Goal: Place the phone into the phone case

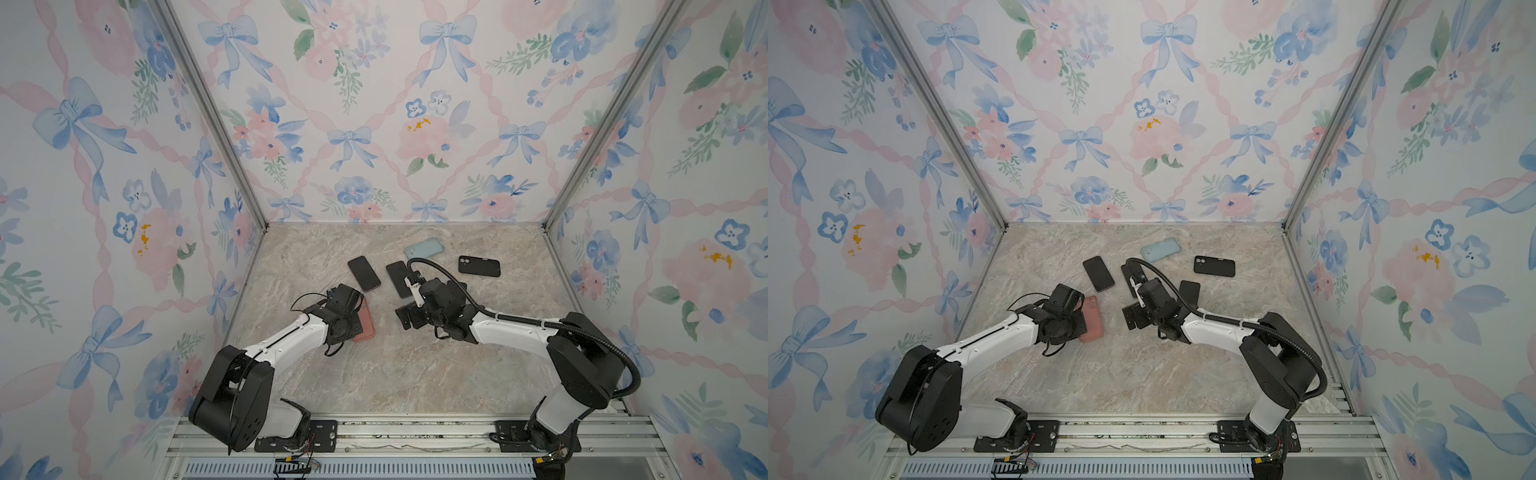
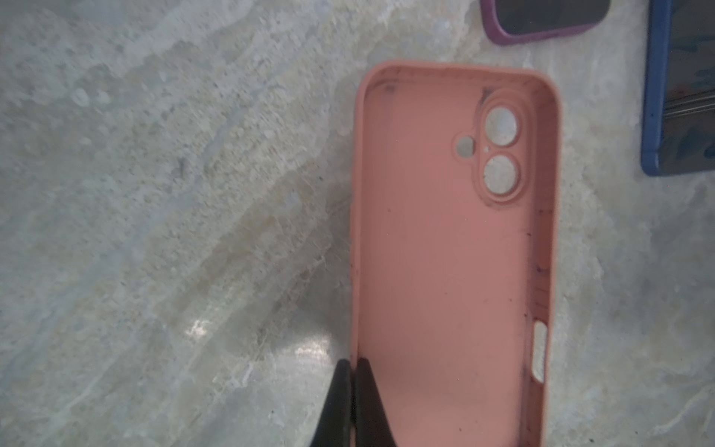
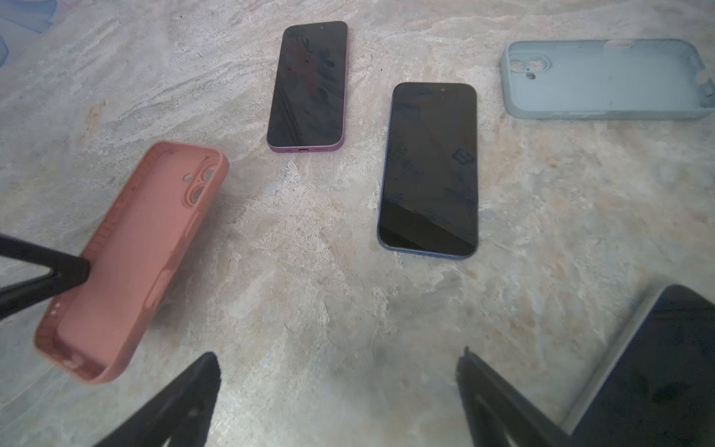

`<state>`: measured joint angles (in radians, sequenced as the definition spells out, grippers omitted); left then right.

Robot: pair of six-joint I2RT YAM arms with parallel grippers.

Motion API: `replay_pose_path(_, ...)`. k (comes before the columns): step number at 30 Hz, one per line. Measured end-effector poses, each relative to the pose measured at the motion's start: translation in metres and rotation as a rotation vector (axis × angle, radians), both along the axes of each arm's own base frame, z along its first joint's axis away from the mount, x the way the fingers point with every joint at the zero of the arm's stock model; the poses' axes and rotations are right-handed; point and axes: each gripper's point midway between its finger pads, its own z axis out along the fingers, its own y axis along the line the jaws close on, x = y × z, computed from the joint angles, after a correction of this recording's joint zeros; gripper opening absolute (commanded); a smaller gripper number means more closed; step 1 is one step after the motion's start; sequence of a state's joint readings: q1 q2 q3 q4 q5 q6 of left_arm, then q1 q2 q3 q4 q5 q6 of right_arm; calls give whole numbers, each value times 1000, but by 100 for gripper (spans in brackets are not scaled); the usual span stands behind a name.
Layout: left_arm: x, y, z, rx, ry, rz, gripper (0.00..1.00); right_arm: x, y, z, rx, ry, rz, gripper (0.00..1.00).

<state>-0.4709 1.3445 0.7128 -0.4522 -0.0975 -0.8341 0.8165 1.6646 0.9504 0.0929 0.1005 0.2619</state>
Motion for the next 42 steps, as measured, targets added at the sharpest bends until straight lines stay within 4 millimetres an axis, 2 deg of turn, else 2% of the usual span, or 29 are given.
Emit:
replay_pose_path(7, -45, -16, -11, -2, 55, -45, 0, -15, 4, 11, 138, 105, -39, 98)
replay_pose_path(14, -72, -34, -15, -10, 86, -95, 1, -36, 1, -7, 168, 209, -66, 98)
replay_pose_path(19, -83, -46, -18, -15, 106, -129, 2, -54, 13, -11, 179, 249, -39, 98)
replay_pose_path(23, -88, -48, -24, -2, 130, -134, 5, -62, 21, -17, 187, 278, -28, 99)
replay_pose_path(29, -90, -49, -26, -5, 142, -128, 14, -64, 23, -31, 179, 314, -29, 98)
replay_pose_path(35, -94, -48, -28, -14, 159, -121, 28, -67, 24, -41, 171, 337, -27, 98)
replay_pose_path(42, -98, -52, -29, -34, 184, -134, 31, -68, 23, -47, 168, 341, -26, 98)
